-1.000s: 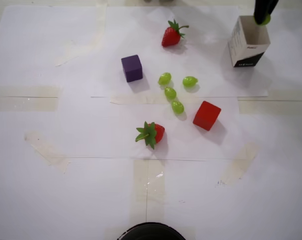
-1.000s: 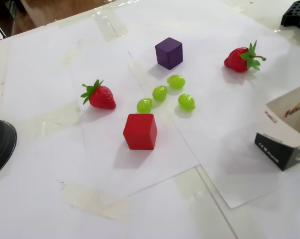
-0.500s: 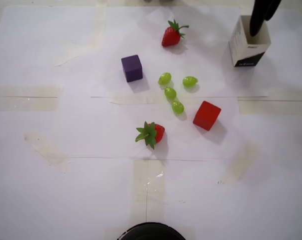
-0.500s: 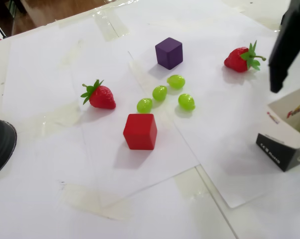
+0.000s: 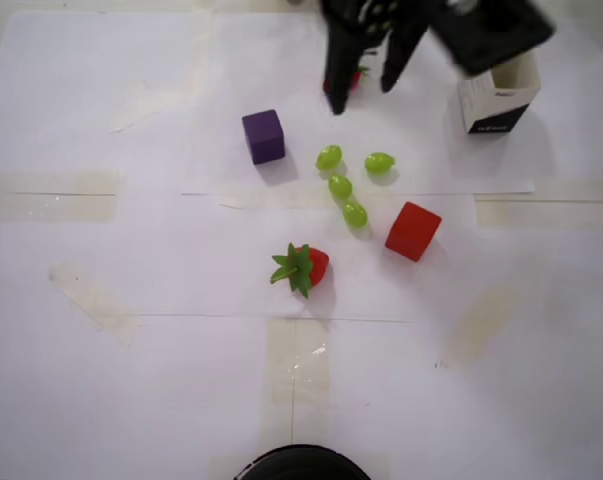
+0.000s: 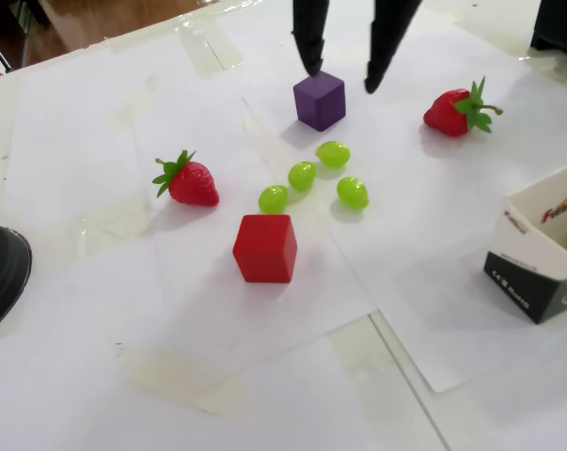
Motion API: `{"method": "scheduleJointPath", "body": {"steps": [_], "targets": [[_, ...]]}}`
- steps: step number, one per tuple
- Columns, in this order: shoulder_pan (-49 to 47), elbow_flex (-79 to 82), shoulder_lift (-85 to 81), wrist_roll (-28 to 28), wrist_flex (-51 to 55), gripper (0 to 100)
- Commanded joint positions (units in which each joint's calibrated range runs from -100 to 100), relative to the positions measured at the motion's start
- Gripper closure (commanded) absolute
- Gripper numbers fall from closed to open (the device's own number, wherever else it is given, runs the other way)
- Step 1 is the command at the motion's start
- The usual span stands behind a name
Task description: Pick up the grapes and place them in the box.
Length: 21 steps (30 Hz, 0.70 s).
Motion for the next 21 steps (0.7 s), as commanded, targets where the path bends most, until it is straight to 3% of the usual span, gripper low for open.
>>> {"method": "scheduleJointPath", "body": {"steps": [1,6,21], "targets": [[4.22,8.57,-1.40,-1.07,-11.04,81],[4.22,12.30,0.83,-2.49,-17.01,81],[1.35,14.48,5.13,-6.06,-20.03,83]]}}
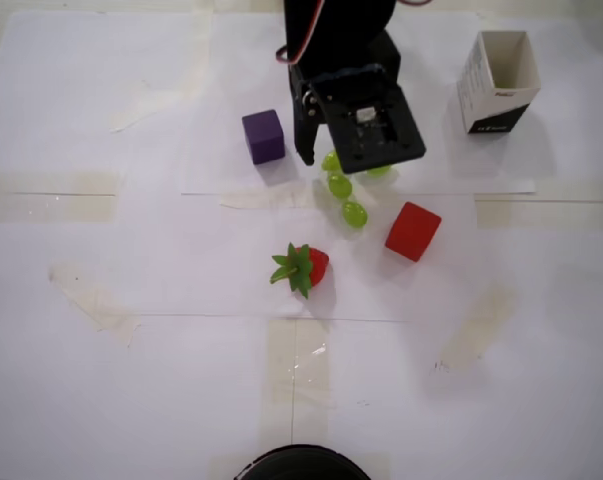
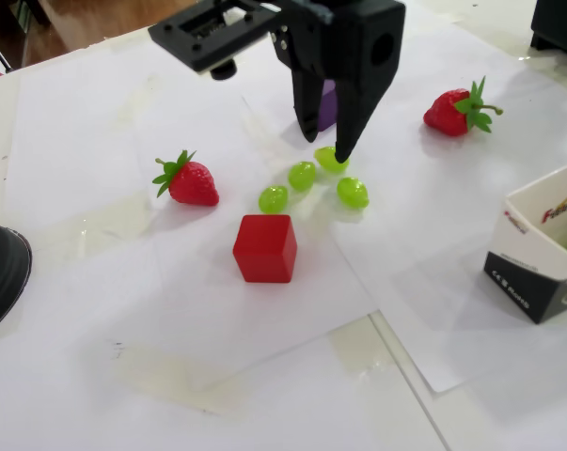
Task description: Pick up the grapes and place them in the box.
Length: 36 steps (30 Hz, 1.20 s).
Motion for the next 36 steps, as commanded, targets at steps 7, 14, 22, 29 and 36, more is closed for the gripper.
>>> {"method": "scheduleJointPath", "body": {"steps": [7,14,22,29,36], "targets": [[-0.59,2.91,-1.19,-0.78,-1.55,84],[-1.33,3.82,-1.54,-1.07,-3.75,85],[-1.55,4.09,-1.97,-1.17,-4.08,86],[-1.48,4.91,-2.31,-0.93,-4.82,93],[-1.84,3.91,-3.09,0.54,-5.31,100]]}}
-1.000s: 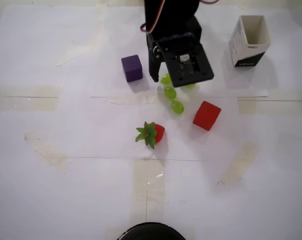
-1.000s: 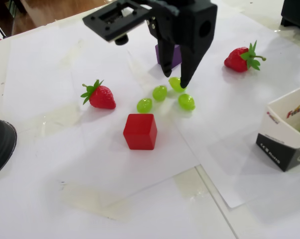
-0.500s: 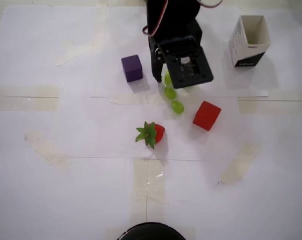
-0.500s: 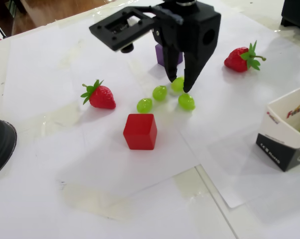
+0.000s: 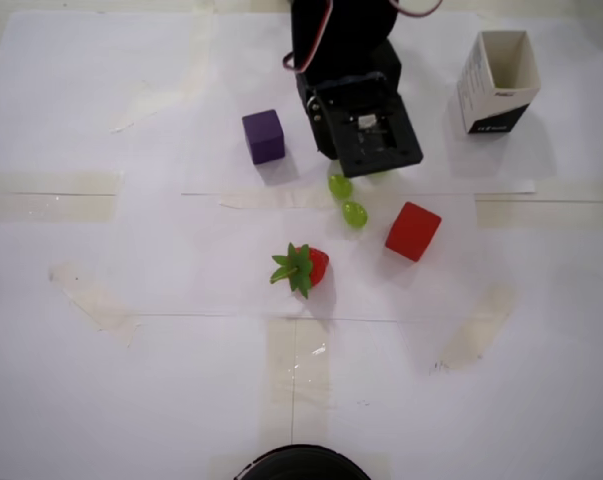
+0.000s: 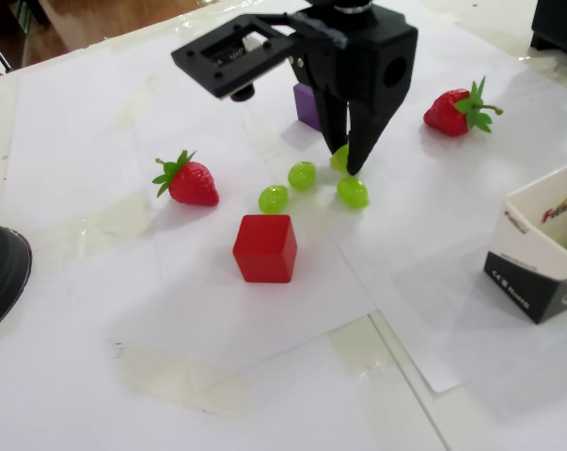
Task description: Pick up the grapes and place them in the box.
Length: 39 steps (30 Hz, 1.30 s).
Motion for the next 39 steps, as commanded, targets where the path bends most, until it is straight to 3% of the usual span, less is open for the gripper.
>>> {"method": "scheduleJointPath", "body": {"steps": [1,5,9,15,23,32,39], "targets": [[-1.10,-1.07,-3.26,1.22,-0.71,100],[-1.10,-9.52,-4.98,2.44,9.99,100],[-2.86,-26.52,-7.22,3.13,27.31,100],[-13.30,-45.07,-7.30,0.78,42.18,100],[-29.18,-46.07,-3.26,-2.88,40.30,100],[-33.01,-37.25,-0.08,-3.91,30.42,99],[-33.60,-36.98,1.21,-4.05,29.68,85]]}}
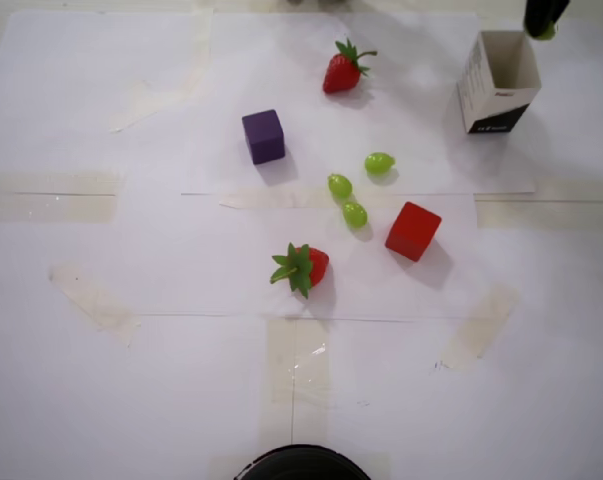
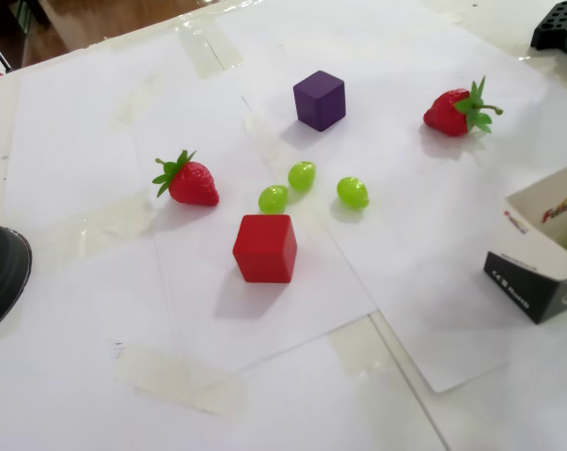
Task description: Pick up the grapes and place them in the box.
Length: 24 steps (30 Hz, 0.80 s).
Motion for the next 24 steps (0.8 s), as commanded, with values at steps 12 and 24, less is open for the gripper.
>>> {"method": "scheduleJointPath", "body": {"steps": [12,24], "targets": [[1.42,-2.33,-1.32,-0.54,0.24,76],[21.57,2.31,-2.78,6.69,-4.58,76]]}}
